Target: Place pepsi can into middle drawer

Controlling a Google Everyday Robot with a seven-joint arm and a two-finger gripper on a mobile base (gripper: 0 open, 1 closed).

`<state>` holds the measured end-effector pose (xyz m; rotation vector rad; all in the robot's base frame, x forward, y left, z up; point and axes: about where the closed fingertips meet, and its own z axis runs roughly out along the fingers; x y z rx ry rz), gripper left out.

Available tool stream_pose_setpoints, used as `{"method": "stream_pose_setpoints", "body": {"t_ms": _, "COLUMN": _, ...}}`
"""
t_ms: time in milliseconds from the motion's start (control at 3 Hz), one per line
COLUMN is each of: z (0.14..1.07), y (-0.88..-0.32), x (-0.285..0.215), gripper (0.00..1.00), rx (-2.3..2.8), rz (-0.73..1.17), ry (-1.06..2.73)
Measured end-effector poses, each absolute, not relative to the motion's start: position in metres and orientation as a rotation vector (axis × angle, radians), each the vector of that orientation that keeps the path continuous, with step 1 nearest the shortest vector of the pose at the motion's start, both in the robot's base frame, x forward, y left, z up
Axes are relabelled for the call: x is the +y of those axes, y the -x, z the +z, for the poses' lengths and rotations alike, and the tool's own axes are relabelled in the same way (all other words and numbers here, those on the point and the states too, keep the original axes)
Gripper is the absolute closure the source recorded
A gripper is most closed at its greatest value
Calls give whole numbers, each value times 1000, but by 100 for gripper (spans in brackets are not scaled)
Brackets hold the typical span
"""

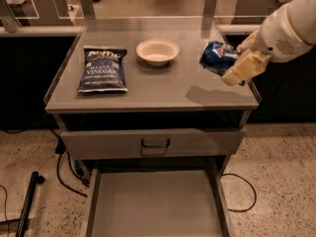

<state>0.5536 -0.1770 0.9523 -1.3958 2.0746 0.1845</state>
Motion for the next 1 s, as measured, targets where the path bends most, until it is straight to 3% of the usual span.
{"method": "stream_pose_setpoints", "body": {"t_ms": 667, "z": 921, "y": -445, "x": -199, "gripper": 100, "rx": 2166, "rz": 158, "ry": 1328}}
{"method": "stream_pose_setpoints", "body": {"t_ms": 1000, "z": 923, "y": -446, "x": -198, "gripper": 100, "rx": 2161, "rz": 156, "ry": 1330}}
